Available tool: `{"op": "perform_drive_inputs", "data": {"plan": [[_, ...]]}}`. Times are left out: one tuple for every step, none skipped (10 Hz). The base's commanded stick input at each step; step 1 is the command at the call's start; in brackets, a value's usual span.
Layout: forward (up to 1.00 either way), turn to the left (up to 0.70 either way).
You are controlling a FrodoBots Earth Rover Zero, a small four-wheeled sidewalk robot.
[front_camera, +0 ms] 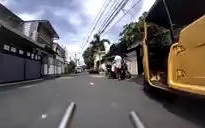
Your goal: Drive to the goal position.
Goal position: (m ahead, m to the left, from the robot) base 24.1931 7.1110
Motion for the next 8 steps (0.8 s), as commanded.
{"op": "perform_drive_inputs", "data": {"plan": [[0.85, 0.0], [0.85, 0.0], [0.85, 0.0], [0.85, 0.0], [0.85, 0.0], [0.85, 0.0], [0.85, 0.0], [0.85, 0.0]]}}
